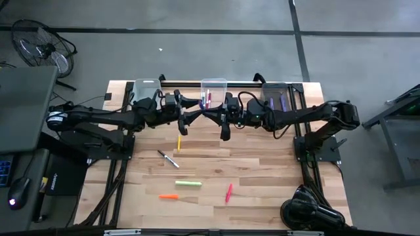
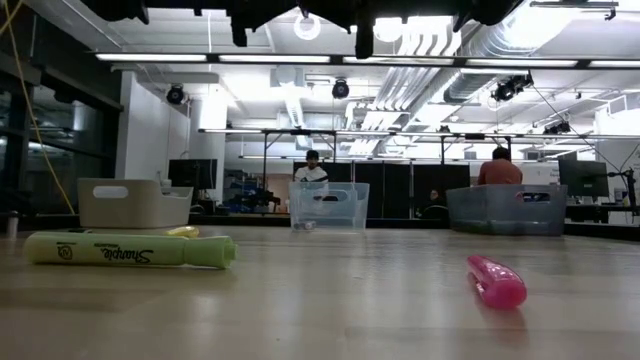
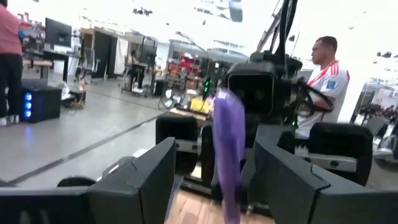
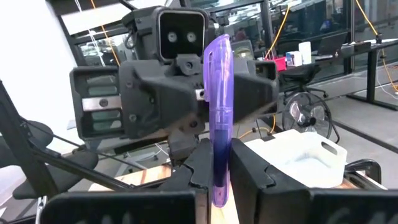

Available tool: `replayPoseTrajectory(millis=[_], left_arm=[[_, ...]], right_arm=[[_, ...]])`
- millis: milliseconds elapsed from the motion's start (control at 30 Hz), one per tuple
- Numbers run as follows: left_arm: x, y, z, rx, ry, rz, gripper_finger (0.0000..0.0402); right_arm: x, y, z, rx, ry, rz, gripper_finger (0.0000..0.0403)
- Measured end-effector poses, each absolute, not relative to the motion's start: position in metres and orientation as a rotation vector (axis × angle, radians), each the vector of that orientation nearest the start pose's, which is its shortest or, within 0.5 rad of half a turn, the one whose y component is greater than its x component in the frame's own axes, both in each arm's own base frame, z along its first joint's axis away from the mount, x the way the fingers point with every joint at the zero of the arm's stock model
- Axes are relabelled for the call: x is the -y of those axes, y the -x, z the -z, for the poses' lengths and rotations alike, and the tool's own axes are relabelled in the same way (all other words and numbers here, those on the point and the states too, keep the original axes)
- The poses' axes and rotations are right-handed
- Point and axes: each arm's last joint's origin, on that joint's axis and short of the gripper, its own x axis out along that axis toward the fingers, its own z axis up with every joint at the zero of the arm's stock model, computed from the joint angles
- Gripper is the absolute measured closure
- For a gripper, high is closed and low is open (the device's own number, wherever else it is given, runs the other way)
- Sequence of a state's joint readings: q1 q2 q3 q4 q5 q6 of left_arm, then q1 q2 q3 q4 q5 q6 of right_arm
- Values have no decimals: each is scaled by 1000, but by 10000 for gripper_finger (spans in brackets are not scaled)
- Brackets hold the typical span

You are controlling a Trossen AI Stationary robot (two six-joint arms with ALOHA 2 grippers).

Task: Pick & Place Markers
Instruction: Put the purple pen into the gray bin

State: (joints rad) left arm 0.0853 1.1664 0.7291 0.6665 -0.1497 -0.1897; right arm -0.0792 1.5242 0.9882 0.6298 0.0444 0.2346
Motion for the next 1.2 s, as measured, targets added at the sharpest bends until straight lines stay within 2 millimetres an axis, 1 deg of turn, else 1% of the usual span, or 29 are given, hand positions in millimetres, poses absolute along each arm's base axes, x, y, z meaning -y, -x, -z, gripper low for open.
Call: replayPoseTrajectory(millis=[133, 233, 433, 533, 700, 1033, 1200], left_arm=[[-26, -259, -314, 229, 197, -214, 188], [-26, -257, -320, 276, 198, -203, 188], [-26, -257, -320, 283, 220, -191, 193], [-25, -257, -320, 280, 220, -169, 214], [-24, -258, -320, 278, 226, -141, 265], [-24, -258, -319, 272, 244, -140, 359], [-24, -258, -319, 270, 247, -140, 362]], right_arm=[[28, -344, -302, 101, -232, 102, 377], [28, -344, -302, 99, -232, 95, 379], [28, -344, -302, 94, -232, 94, 376], [28, -344, -302, 93, -232, 88, 379], [28, -344, -302, 93, -232, 88, 376], [28, -344, -301, 85, -233, 88, 376], [28, -344, -301, 84, -240, 88, 375]])
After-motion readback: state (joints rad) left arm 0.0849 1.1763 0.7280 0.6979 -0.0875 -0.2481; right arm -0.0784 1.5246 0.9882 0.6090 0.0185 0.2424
